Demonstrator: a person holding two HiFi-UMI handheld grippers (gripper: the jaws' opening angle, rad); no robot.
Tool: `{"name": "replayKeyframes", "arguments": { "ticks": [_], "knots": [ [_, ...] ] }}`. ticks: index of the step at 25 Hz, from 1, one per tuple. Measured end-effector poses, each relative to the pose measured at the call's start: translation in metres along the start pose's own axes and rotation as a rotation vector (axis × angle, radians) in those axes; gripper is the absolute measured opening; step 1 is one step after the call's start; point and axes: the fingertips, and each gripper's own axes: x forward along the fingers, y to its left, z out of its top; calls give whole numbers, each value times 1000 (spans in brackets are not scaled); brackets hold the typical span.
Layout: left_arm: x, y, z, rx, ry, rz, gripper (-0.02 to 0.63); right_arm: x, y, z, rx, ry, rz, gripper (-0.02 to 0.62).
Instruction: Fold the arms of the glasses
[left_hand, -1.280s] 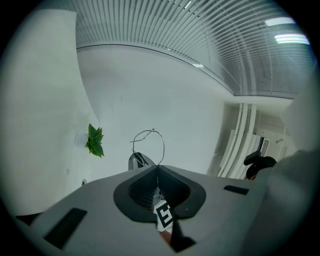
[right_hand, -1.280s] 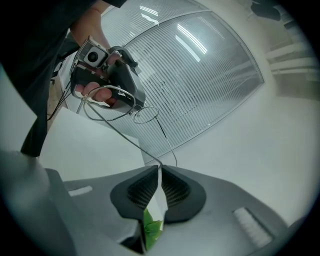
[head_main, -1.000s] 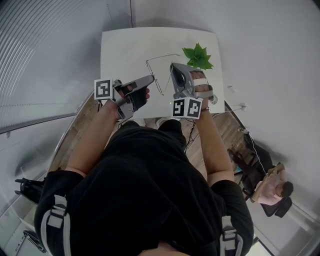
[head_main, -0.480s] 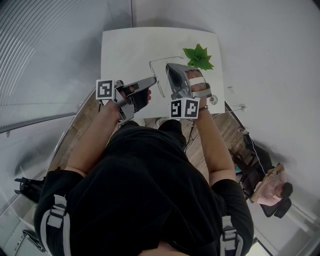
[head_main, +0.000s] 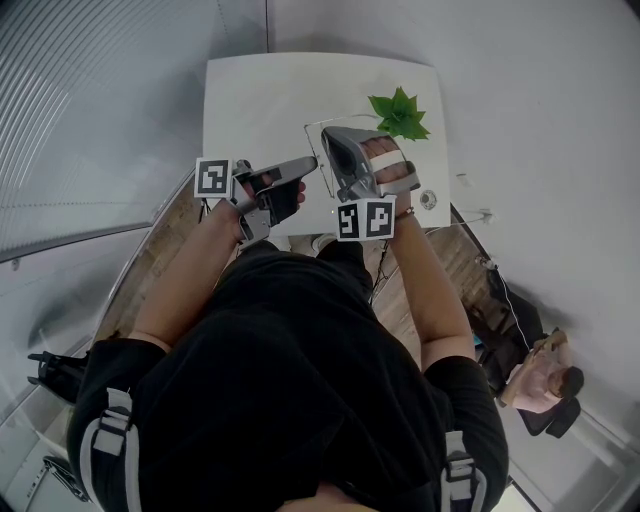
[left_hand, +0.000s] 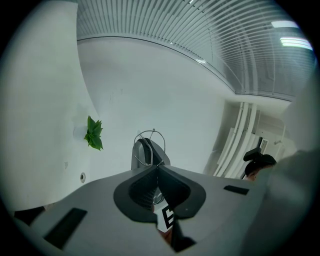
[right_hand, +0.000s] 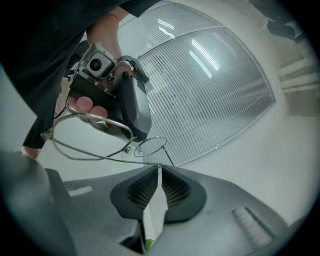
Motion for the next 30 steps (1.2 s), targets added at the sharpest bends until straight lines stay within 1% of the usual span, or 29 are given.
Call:
{"name": "replayKeyframes", "arguments": {
  "ticks": [5, 8, 16, 19, 25, 30],
  "knots": [
    [1, 1, -2, -6, 6, -6, 11, 2, 5, 9, -28, -30, 19, 35],
    [0, 1, -2, 4, 18, -12, 11, 2, 7, 12, -48, -44, 24, 38],
    [1, -2, -4, -2, 24, -27, 11, 1, 9, 15, -94, -58, 24, 44],
    [1, -4, -4, 0, 25, -32, 11, 0, 9, 16, -108, -57, 28, 63],
    [1, -5, -3, 1, 21, -40, 11, -2, 9, 11, -107, -47, 28, 80],
    [2, -6, -1, 6, 8, -40, 11, -8, 8, 1, -84, -23, 27, 87]
  ]
}}
